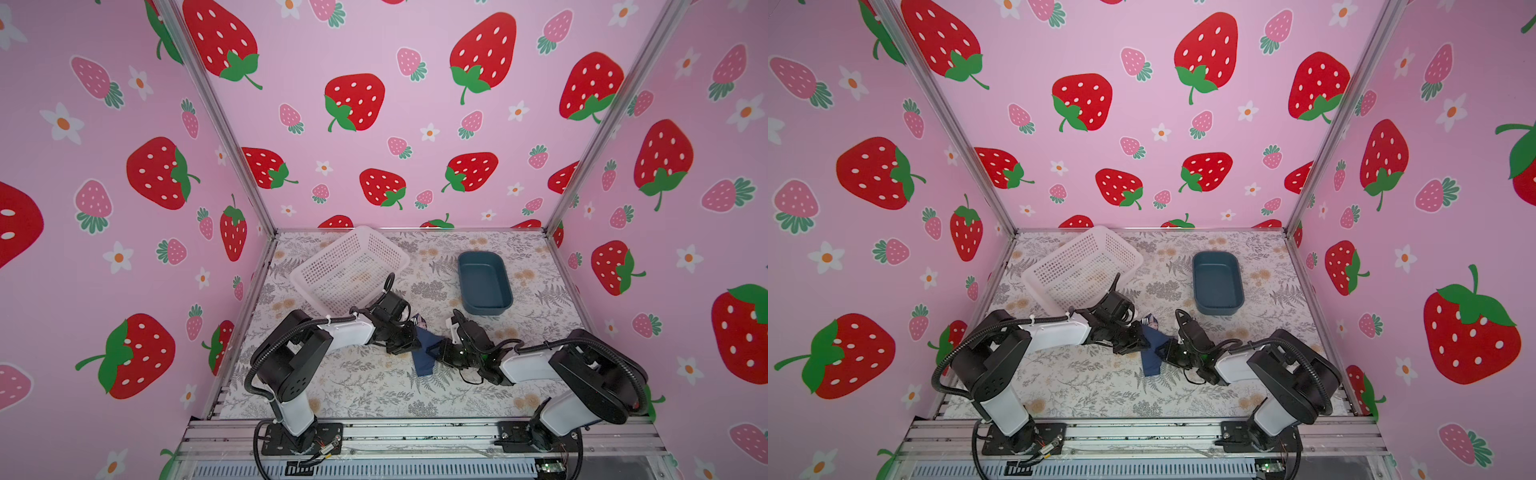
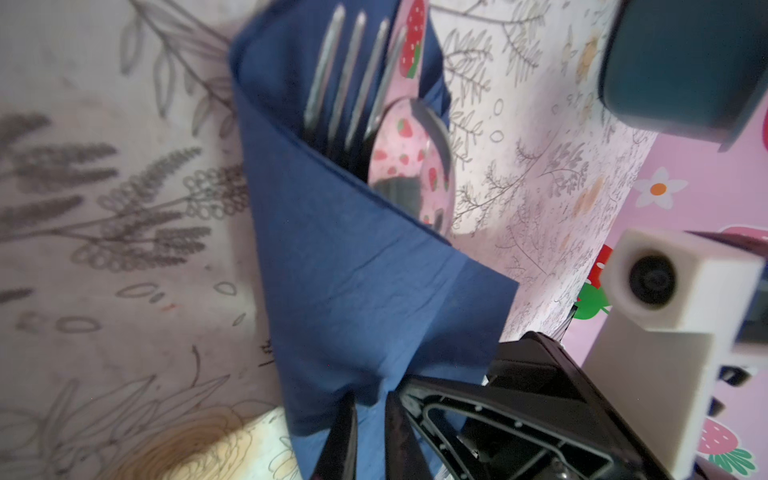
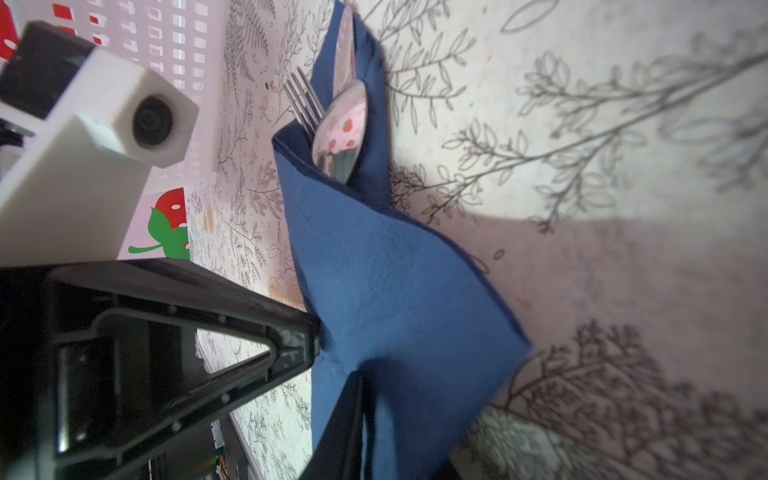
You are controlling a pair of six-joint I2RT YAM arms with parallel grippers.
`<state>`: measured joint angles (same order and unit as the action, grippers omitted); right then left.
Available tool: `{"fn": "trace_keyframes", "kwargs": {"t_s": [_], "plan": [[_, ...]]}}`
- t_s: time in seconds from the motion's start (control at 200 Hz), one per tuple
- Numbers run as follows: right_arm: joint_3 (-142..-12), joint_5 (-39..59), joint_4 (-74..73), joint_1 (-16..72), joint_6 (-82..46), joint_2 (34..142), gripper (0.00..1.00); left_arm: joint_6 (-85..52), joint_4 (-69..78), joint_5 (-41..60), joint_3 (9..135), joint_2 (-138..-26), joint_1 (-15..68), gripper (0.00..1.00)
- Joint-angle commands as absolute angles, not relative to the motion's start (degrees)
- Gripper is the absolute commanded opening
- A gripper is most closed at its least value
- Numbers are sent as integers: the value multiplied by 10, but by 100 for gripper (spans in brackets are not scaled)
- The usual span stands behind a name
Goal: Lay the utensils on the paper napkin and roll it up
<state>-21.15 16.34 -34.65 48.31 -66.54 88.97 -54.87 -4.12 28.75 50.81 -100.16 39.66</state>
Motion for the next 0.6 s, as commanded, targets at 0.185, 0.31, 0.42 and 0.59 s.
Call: {"fn": "trace_keyframes", "kwargs": {"t_s": [0.185,0.31,0.42,0.59], "plan": [[-231,173,-325,476,-640,909,31,-545,-51,293,524,-1018,400,15],[-240,183,-326,476,-628,929,32,-546,-51,292,526,-1018,401,15],[-239,189,-334,476,-626,943,32,-546,-52,291,526,-1015,401,15],[-237,191,-341,476,-628,950,20,-550,-53,292,528,-1005,401,15]]}}
